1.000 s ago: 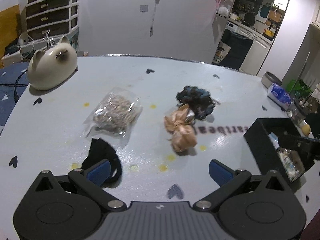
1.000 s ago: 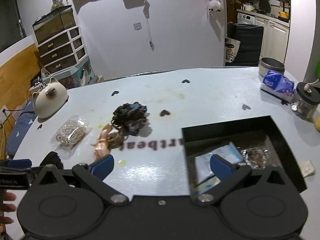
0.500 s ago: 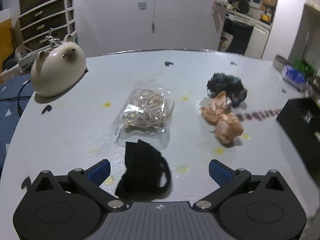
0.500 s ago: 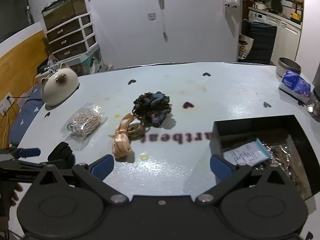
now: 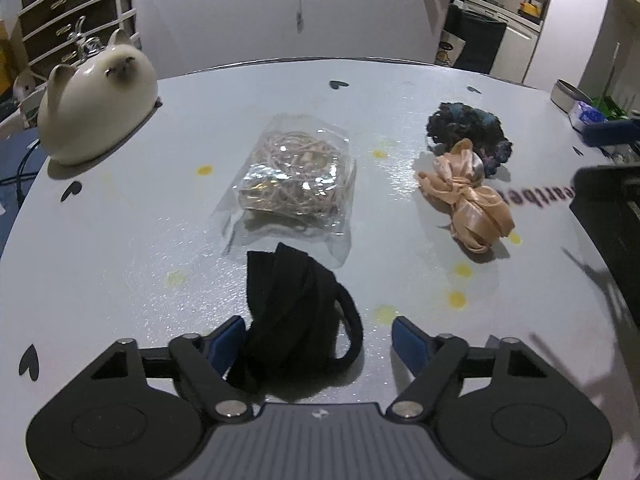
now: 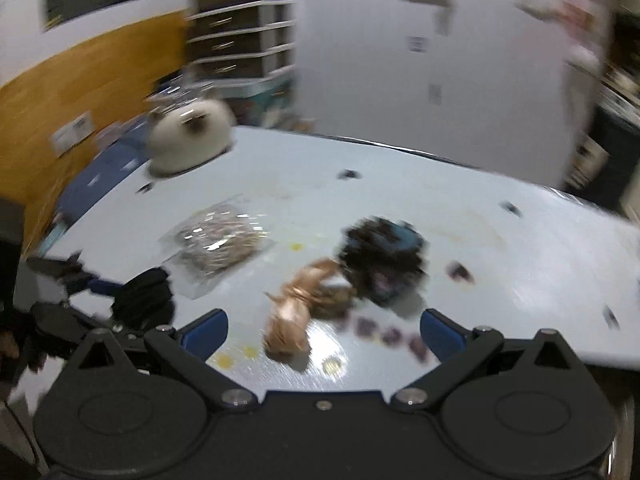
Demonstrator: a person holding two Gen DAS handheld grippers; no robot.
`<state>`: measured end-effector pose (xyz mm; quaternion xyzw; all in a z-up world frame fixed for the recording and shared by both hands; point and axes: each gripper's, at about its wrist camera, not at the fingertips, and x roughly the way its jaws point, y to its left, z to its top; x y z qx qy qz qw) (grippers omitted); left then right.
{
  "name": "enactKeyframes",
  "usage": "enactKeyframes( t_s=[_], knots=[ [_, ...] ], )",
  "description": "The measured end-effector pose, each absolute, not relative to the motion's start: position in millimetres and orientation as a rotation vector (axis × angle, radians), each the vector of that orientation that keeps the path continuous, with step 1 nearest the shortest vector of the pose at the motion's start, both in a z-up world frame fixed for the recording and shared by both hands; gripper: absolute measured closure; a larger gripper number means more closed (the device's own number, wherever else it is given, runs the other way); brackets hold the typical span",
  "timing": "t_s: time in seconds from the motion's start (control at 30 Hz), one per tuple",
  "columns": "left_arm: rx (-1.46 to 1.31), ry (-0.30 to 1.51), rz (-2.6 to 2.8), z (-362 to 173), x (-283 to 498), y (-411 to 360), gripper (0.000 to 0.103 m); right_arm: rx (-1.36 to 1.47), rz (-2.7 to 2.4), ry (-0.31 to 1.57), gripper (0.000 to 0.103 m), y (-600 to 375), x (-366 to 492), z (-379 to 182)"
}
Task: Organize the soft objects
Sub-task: 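Grasp the black fabric strap with the left tool while the right grasps the peach ribbon bow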
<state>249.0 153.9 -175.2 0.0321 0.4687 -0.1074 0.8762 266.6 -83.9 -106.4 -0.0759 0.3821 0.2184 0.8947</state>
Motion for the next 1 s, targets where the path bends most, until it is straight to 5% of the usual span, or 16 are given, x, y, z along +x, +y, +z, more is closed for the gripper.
enactKeyframes(
  t_s=[0.3,0.47,0.7,1.0],
  knots=[
    [0.031,0.995,-0.217,-173.3,250.9,164.7,0.047,-0.414,0.752,0.798,0.000,-34.5,319.8,-133.9],
    [-0.045,1.026,-0.270,-172.1,250.0,167.6,0.069,-0.628,0.908,0.795,0.000,-11.1,332.5,-149.6],
    [-0.067,1.044,-0.269,-170.1,247.2,168.2,0.073,-0.762,0.946,0.917,0.002,-8.5,343.2,-177.0],
    [-0.076,1.023,-0.273,-157.7,244.5,166.1,0.079,-0.646,0.829,0.958,0.050,-24.6,325.2,-174.2]
  ],
)
